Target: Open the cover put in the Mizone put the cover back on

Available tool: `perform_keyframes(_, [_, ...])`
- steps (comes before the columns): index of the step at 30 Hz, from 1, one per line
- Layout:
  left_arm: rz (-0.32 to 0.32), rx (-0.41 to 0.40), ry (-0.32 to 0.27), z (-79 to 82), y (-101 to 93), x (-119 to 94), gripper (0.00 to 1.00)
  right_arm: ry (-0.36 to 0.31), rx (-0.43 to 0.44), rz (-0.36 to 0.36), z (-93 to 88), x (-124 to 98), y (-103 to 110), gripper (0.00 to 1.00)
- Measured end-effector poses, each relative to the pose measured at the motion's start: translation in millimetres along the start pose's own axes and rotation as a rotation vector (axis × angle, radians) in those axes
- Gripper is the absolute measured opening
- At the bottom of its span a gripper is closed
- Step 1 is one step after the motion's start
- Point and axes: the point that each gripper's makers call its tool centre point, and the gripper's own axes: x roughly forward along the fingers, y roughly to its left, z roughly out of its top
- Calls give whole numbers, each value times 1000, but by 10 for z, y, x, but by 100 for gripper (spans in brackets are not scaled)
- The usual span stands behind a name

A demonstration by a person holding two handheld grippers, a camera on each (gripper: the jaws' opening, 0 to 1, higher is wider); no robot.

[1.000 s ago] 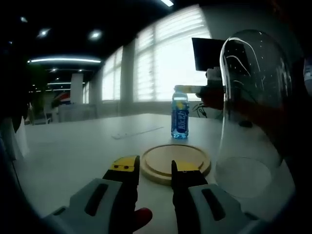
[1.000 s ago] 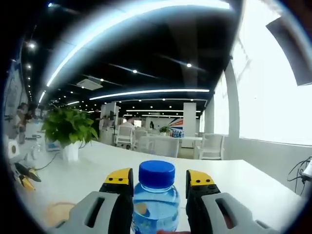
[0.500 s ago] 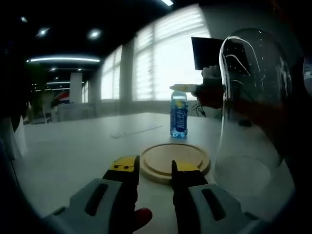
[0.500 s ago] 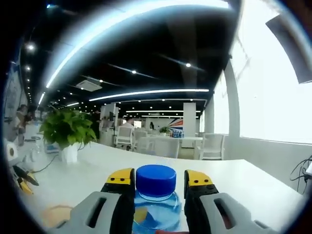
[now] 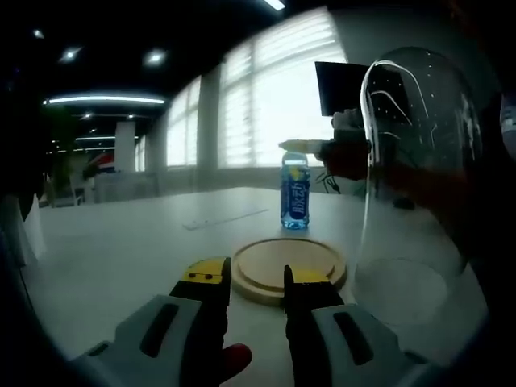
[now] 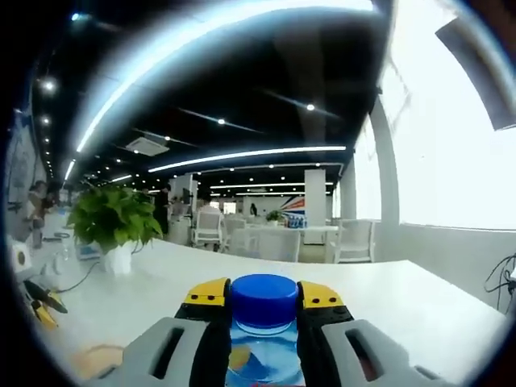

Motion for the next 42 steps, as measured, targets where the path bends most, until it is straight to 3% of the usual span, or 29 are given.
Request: perform_keyframes(42, [-1, 9, 4, -1, 7, -1, 20, -21, -7, -22, 11, -33, 17, 24])
